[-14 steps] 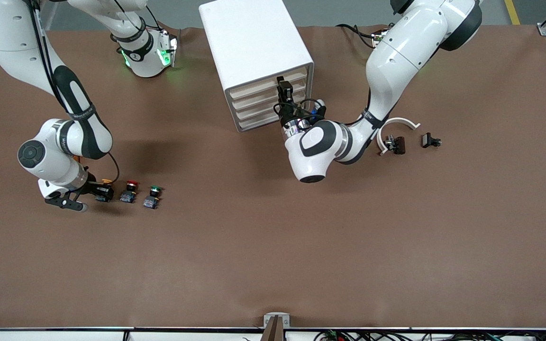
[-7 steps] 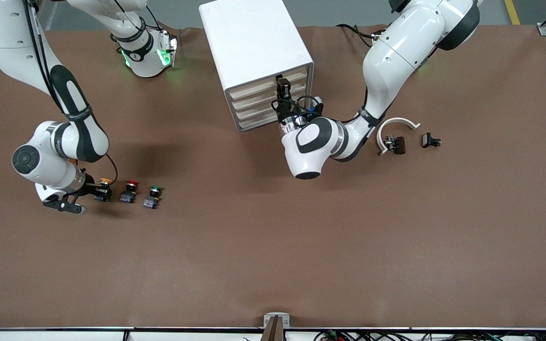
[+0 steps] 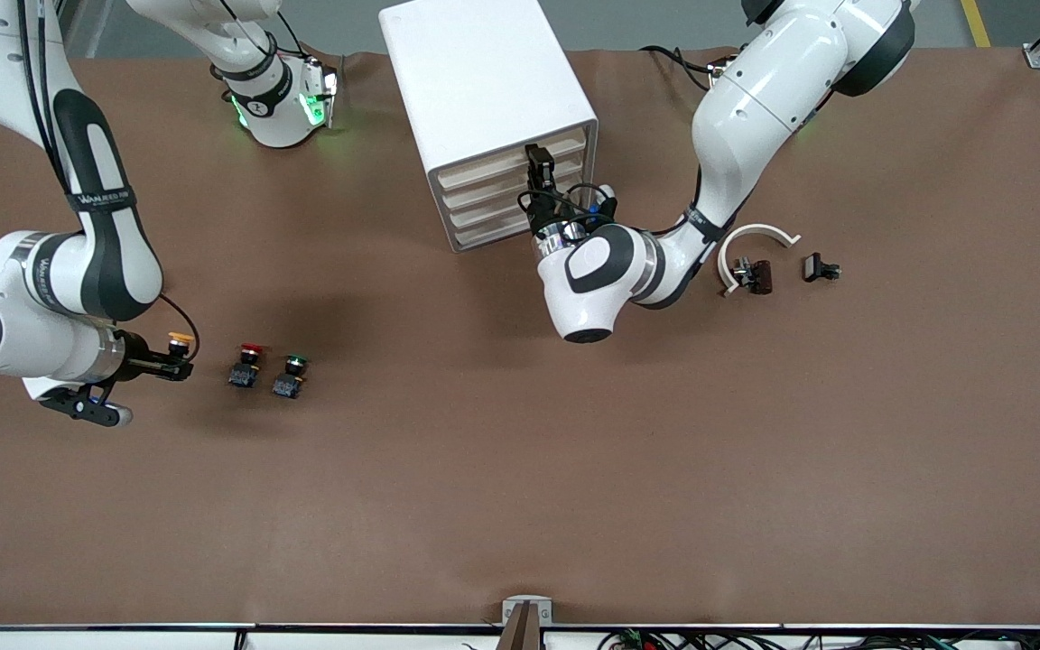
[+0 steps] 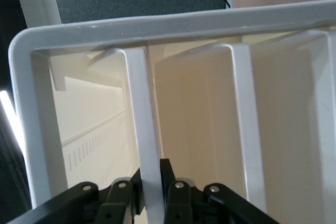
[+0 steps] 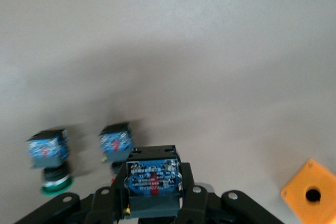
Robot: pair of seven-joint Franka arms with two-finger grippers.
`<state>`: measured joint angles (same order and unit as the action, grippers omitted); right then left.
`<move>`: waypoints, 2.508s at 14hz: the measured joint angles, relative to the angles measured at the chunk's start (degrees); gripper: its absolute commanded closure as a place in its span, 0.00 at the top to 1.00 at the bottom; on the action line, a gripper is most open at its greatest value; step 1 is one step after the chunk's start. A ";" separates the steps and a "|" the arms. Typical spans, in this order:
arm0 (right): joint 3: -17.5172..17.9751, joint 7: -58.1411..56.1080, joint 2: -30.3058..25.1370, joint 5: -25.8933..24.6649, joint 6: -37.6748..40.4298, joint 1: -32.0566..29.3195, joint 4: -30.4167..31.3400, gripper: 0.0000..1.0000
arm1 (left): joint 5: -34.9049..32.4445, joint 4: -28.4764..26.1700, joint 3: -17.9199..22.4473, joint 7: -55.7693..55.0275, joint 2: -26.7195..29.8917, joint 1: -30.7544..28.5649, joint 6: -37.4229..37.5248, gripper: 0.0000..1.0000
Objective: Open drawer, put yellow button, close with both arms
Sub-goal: 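Pull the drawer open with the left gripper while the right gripper lifts the button, then carry the yellow button over the open drawer and lower it with the right gripper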
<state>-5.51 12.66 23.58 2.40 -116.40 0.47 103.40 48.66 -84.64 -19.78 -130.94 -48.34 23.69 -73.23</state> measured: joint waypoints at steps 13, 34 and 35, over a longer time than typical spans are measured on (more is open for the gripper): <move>0.71 32.39 -14.40 6.78 15.88 15.36 -0.80 0.00 | 0.87 4.27 5.20 -0.05 -0.20 -4.14 0.03 0.18; 0.82 82.74 -7.91 6.43 3.94 52.67 -6.42 0.00 | 0.87 7.25 5.84 -0.59 -1.48 -7.32 -0.08 1.00; 0.79 83.62 -7.28 6.31 3.08 53.51 -6.44 0.00 | 0.87 7.55 5.74 -0.59 -1.47 -7.30 -0.08 1.00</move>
<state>-4.71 96.28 16.30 8.72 -113.32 53.98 96.96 49.53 -77.09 -14.05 -131.53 -49.81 16.40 -73.32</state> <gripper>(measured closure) 0.586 0.000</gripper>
